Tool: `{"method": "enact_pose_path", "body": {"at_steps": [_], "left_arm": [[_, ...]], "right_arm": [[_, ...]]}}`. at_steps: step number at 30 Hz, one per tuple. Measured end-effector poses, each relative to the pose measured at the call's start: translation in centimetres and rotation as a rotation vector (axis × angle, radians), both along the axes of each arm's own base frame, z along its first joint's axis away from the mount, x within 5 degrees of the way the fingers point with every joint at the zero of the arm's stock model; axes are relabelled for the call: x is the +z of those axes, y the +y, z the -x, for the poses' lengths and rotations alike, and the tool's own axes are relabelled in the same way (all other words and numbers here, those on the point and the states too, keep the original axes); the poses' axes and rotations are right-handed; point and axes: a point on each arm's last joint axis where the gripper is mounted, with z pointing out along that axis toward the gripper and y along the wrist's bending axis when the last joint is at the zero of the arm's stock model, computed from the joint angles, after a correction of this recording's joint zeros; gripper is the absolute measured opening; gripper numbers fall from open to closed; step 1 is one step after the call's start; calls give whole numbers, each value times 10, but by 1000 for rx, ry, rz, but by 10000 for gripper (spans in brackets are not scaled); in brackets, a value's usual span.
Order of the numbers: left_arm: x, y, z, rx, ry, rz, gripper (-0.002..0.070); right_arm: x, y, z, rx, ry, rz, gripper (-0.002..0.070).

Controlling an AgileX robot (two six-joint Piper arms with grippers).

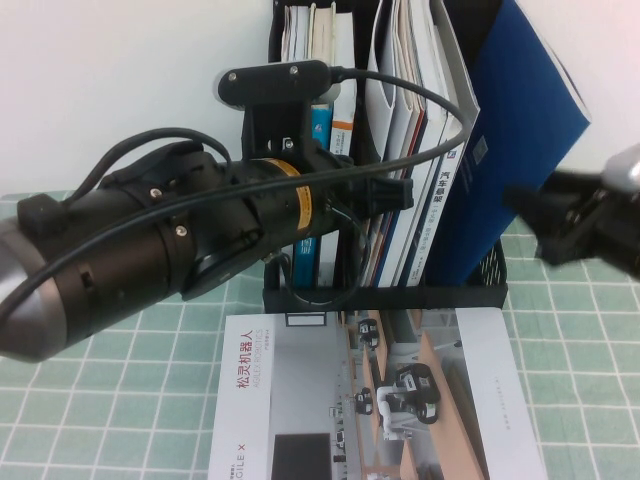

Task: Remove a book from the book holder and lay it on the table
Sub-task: Pick up the right side book from the book shelf

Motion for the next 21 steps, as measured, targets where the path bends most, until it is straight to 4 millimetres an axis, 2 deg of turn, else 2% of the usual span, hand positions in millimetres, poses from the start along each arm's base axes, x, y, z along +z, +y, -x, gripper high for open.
{"method": "enact_pose_path", "body": {"at_steps": [3,7,11,15,18,21], "left_arm": [[0,0,0,7,15,16,-3],[0,-2,1,13,38,63,-3],[4,-7,1,-4,30,148,-3],[11,-12,1,-39,-11,224,-3],[11,-19,-1,-67,-32,296,-3],[3,-35,-1,-106,-23,364,-3]], "right_arm": [[8,-4,-4,-58,-47,-98,384],[11,-4,-7,-75,-91,-114,384],[-2,8,-8,-51,-75,-89,379],[-15,21,-9,-58,-87,-53,333],[-20,25,-11,-88,-93,-67,311],[-23,23,-14,-129,-83,-78,299]]}}
